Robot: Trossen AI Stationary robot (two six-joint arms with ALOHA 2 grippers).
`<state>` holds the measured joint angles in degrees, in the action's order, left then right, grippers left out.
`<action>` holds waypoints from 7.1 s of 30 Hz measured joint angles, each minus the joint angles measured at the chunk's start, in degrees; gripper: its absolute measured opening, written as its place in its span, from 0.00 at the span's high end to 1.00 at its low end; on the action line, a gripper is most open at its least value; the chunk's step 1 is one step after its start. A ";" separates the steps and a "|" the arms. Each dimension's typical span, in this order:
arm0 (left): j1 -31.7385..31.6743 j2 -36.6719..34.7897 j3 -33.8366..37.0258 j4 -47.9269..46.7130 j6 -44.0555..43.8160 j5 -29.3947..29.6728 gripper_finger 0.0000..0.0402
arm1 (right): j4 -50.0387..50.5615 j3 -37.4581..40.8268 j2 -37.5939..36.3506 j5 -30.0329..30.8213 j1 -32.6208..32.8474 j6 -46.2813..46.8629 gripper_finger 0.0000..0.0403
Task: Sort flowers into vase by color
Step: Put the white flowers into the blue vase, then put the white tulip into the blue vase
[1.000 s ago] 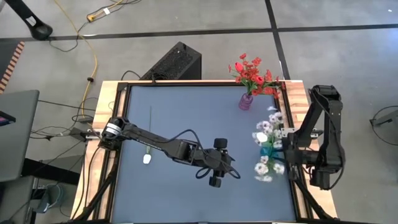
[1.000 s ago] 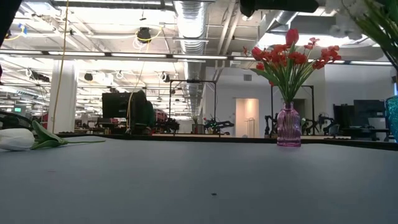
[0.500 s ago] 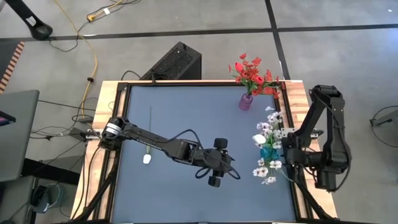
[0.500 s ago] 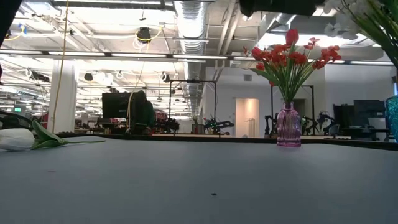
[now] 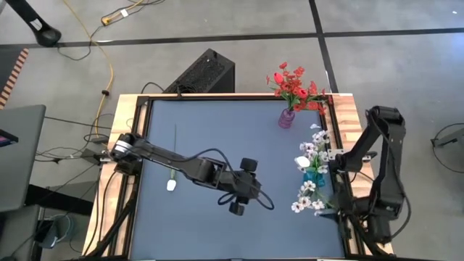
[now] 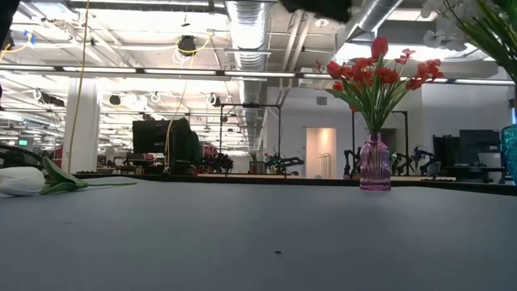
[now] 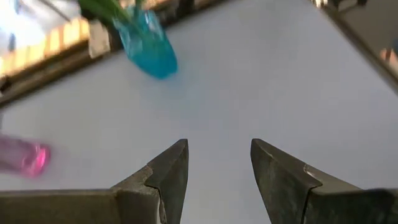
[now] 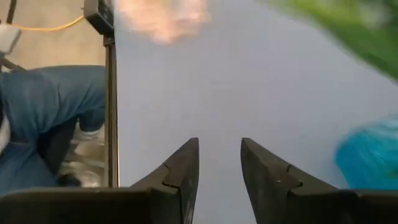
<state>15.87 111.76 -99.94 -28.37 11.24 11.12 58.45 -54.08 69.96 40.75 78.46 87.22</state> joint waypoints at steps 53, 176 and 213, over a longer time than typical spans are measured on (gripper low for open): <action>-3.89 -21.19 36.11 0.48 -23.87 12.34 0.59 | 27.20 -25.13 13.11 -28.86 -15.90 -2.61 0.81; 1.10 -15.71 58.88 19.72 -34.91 1.60 0.70 | -7.89 -25.44 35.36 -18.35 -9.34 14.20 0.76; 12.99 -22.05 33.94 -9.67 -1.86 25.04 1.00 | -32.14 -25.46 35.31 6.13 -20.72 -31.89 0.76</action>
<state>28.85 89.71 -66.00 -38.04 9.38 36.16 26.31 -79.55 105.27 46.88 57.74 55.33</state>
